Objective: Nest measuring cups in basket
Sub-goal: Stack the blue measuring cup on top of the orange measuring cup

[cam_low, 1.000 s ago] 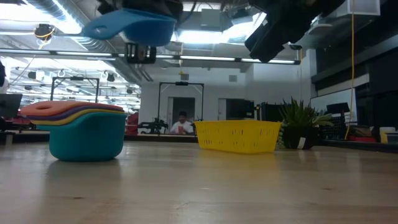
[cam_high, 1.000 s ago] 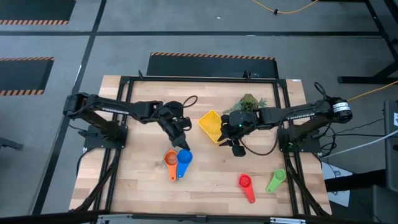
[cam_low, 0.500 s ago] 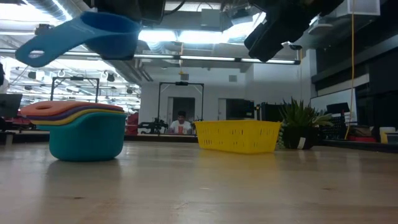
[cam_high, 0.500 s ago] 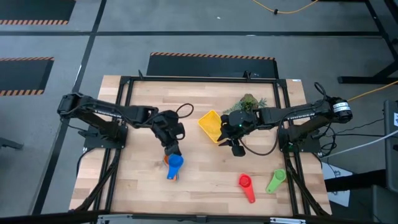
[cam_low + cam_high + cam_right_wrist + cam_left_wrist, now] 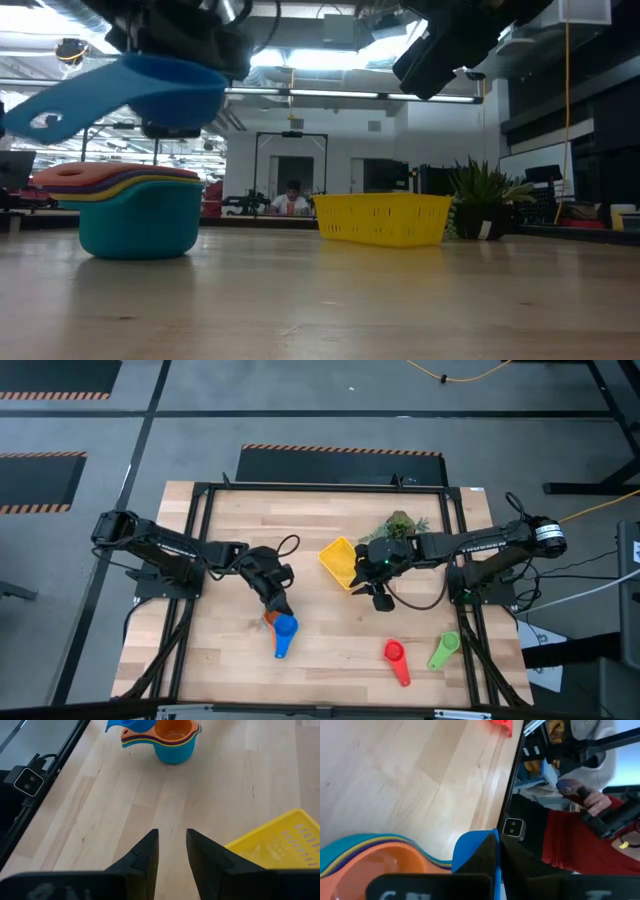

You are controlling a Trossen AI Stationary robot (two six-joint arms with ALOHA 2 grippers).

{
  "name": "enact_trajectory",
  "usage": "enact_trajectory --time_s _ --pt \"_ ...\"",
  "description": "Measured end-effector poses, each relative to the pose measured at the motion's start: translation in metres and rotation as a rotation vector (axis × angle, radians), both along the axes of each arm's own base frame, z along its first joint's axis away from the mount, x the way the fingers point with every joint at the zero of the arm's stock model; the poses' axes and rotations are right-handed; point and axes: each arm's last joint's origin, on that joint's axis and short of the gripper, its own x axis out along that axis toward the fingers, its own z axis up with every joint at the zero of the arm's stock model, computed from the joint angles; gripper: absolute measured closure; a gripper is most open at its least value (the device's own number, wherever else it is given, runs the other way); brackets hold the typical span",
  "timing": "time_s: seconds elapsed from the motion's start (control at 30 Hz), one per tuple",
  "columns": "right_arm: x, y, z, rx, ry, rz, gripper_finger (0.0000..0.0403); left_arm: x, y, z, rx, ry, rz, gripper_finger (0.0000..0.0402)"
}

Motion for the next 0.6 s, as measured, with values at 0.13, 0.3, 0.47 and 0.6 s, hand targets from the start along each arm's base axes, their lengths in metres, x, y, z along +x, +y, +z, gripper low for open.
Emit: enact_trajectory --time_s 0.13,0.3,0.47,0.6 --pt "0.000 0.000 0.000 0.000 0.000 0.000 0.0299 -0.005 0.002 -0.010 -0.043 -0.039 -0.002 0.0396" --pt "0.000 0.000 0.000 0.000 0.001 0.000 0.0299 -0.018 0.009 -0.012 -0.083 -0.110 0.045 0.0396" --pt "0.000 0.000 0.000 0.000 0.001 0.000 0.0299 -0.040 0.016 -0.010 -0.103 -0.140 0.135 0.0396" --pt "0.000 0.000 0.000 0.000 -0.001 0.000 0.0299 -0.054 0.015 -0.018 -0.117 -0.121 0.193 0.0396"
